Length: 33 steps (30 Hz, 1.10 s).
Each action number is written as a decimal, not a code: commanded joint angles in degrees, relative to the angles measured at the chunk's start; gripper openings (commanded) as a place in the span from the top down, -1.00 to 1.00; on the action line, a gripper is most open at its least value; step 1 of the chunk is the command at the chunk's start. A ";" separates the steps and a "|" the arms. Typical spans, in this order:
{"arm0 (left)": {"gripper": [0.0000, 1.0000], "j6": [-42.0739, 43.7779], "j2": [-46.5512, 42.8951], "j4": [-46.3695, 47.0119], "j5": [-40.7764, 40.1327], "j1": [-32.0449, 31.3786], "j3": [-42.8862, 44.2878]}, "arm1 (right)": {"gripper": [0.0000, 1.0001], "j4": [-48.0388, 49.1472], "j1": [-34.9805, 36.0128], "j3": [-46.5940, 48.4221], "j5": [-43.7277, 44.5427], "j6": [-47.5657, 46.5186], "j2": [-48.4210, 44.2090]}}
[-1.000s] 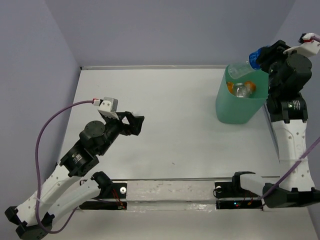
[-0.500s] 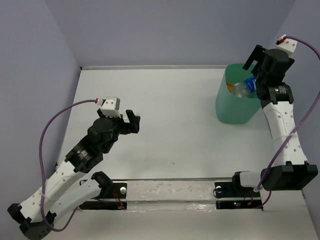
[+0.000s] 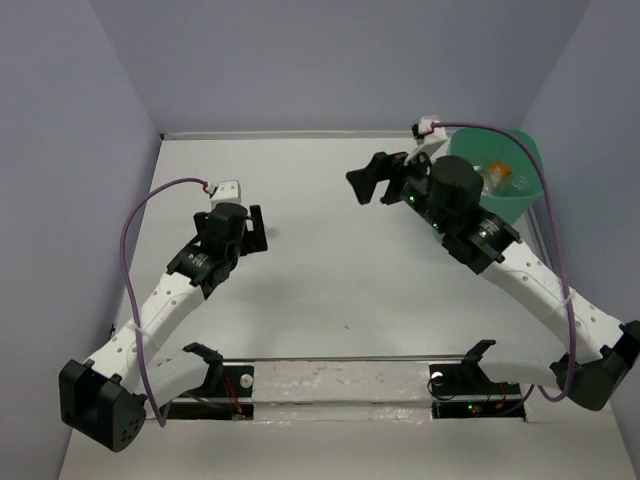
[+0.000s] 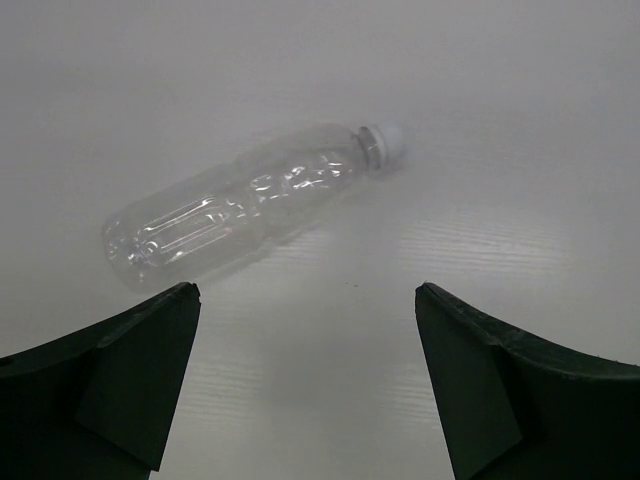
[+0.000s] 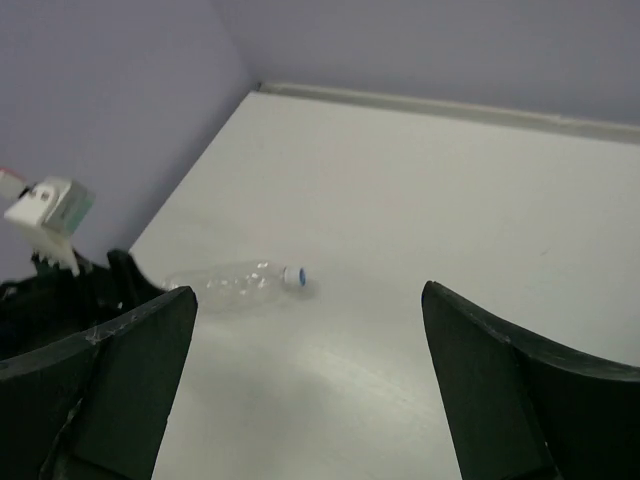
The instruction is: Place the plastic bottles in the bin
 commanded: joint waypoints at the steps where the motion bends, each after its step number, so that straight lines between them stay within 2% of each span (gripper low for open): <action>1: -0.98 1.63 3.37 -2.13 1.56 6.59 3.27 | -0.99 9.75 7.40 -6.69 -1.13 1.92 0.19; 3: -0.98 4.60 7.06 -1.61 2.44 8.79 3.62 | -0.99 12.91 10.75 -9.68 -1.21 2.71 0.27; 6: -0.98 6.11 11.81 -2.84 -1.59 8.98 5.29 | -1.00 13.88 13.03 -12.06 -2.27 3.86 0.54; 13: -0.98 12.08 15.85 2.69 -1.59 8.28 6.26 | -0.99 16.26 13.57 -18.83 -4.55 6.50 -1.13; 22: -0.98 14.81 23.24 3.14 -0.11 8.19 6.52 | -0.99 15.56 13.57 -23.23 -5.17 5.88 -5.43; 24: -0.98 14.73 25.26 2.17 -1.76 8.28 7.04 | -0.99 15.56 13.57 -24.37 -5.17 5.88 -6.66; 27: -0.98 13.50 27.90 -1.43 -8.53 8.19 9.24 | -0.99 15.21 13.57 -26.39 -4.99 5.27 -9.38; 33: -0.98 15.43 29.21 0.41 -9.07 8.28 9.51 | -0.99 15.03 13.57 -27.36 -8.24 5.79 -9.31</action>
